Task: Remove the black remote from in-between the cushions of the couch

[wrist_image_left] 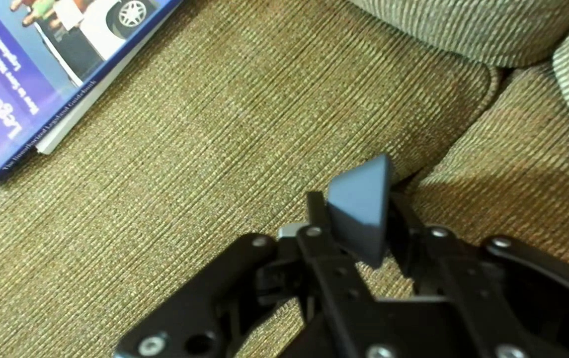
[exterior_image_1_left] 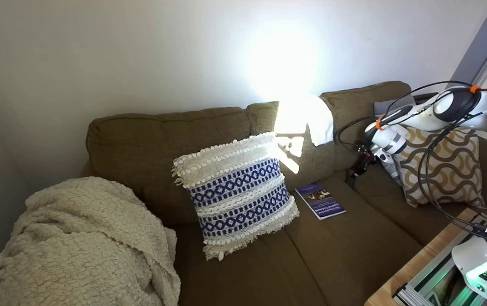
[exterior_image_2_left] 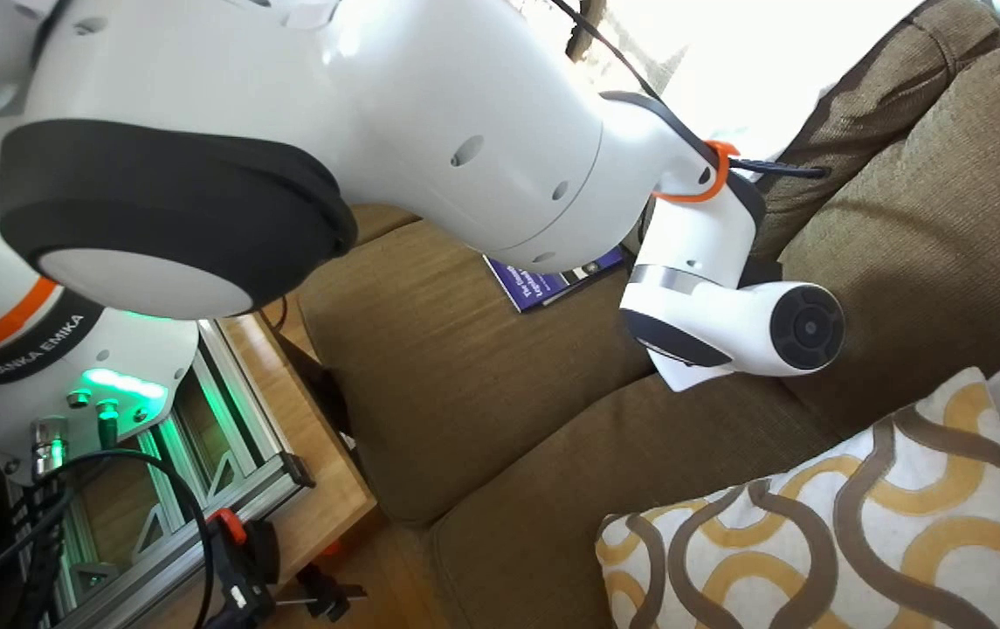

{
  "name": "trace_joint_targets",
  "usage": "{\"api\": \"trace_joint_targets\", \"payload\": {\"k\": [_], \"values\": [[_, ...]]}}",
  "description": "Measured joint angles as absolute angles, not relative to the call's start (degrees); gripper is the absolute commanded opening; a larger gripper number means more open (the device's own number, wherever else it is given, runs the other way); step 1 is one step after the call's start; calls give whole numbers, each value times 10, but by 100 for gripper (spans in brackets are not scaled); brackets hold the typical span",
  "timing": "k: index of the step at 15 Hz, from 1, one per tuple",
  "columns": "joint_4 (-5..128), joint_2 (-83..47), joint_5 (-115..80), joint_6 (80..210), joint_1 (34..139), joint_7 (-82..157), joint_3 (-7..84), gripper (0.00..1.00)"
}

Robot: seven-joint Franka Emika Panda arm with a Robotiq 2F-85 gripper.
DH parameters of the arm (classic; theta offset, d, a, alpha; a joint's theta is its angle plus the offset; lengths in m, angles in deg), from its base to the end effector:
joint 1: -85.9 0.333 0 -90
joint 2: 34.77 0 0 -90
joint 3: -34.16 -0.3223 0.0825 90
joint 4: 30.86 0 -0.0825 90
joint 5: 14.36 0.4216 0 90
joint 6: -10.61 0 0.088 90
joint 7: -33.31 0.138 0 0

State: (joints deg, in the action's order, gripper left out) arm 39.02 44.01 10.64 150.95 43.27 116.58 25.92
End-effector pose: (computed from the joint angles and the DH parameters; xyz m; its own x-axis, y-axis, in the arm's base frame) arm 0.5719 -0.3963 -0.1433 -0.7755 -0.5118 -0.3697 -0.6006 0.7785 0.1823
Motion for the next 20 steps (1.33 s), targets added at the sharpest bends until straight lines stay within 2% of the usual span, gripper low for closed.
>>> {"api": "trace_joint_targets", "payload": {"k": [11, 20], "values": [[518, 335, 127, 1544, 413, 1123, 226, 8], [624, 240, 263, 1543, 467, 1010, 252, 8]]}}
